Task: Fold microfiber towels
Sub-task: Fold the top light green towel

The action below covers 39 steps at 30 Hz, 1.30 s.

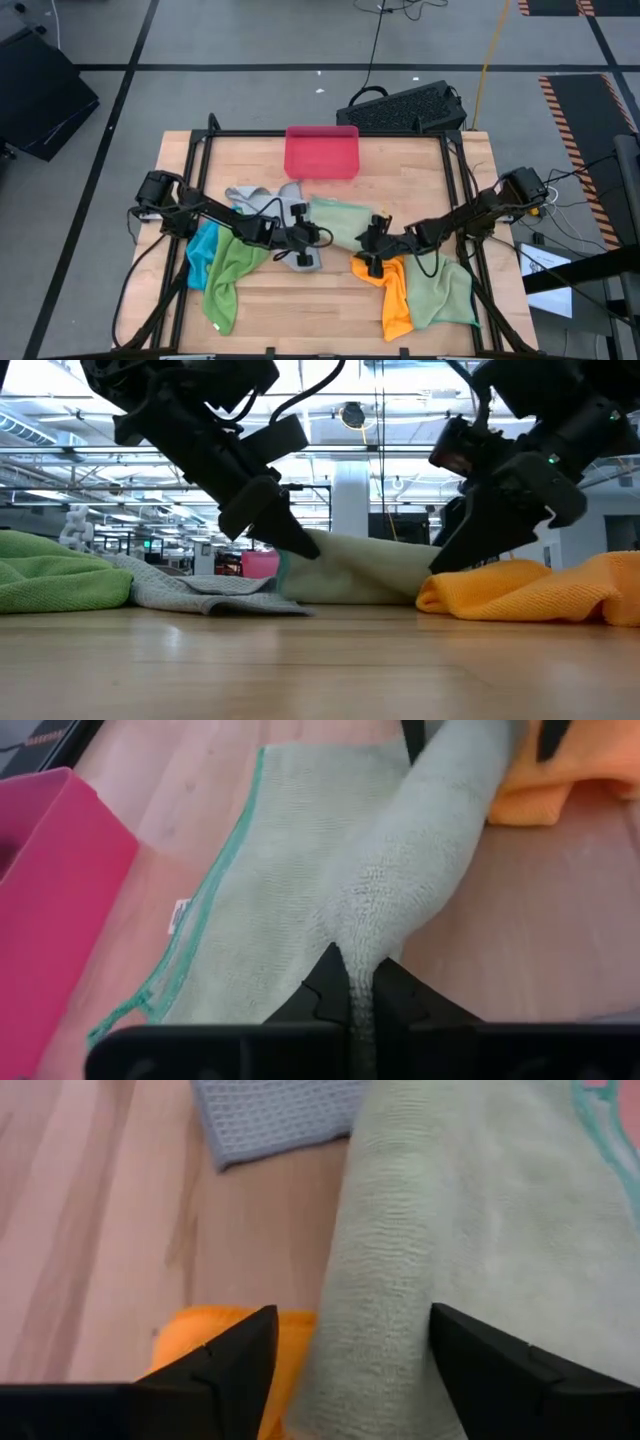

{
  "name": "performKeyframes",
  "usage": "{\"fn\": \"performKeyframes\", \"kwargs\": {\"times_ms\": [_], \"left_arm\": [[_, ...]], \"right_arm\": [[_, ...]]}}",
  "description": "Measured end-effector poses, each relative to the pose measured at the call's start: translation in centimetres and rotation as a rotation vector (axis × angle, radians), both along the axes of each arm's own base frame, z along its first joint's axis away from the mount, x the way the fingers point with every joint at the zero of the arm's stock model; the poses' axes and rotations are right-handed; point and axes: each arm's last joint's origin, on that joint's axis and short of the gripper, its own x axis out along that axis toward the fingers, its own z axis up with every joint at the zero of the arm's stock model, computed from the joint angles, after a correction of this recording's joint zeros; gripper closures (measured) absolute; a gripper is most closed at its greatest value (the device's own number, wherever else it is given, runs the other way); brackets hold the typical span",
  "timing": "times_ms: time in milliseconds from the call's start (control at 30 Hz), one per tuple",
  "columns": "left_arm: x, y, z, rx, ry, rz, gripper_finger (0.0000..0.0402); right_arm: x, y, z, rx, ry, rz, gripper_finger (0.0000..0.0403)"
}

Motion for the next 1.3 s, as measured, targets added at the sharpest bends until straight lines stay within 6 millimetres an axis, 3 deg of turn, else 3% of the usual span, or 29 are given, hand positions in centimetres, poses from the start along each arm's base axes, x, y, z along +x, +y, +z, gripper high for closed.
{"fn": "performKeyframes", "kwargs": {"times_ms": [100,200,500,567,800,1067,1300], "left_arm": [[0.1,-0.1,0.1,-0.013,-0.013,-0.012,0.0392],[0.1,-0.1,0.1,-0.015,-0.015,-0.015,0.039],[0.0,-0.1,0.0,-0.004,0.003,-0.023,0.0388],[-0.1,-0.1,0.0,0.014,0.019,-0.036,0.0388],[0.0,0.2,0.0,0.051,0.03,-0.058,0.0389],[-0.1,1.2,0.8,0.054,0.041,-0.084,0.0394],[-0.3,2.0,1.9,0.033,0.021,-0.105,0.0392]], "right_arm": [[0.0,0.1,-0.6,-0.025,0.015,-0.013,0.0159],[0.2,0.1,-1.7,-0.035,0.038,-0.038,0.0193],[0.4,0.1,-1.5,-0.021,0.012,-0.04,0.0377],[0.3,0.0,-1.0,-0.002,0.005,-0.024,0.0391],[0.1,-0.7,0.8,0.063,-0.026,-0.031,0.035],[-0.2,-1.7,1.6,0.135,0.007,0.012,0.0358],[-0.1,-2.7,1.6,0.061,0.016,-0.009,0.029]]}}
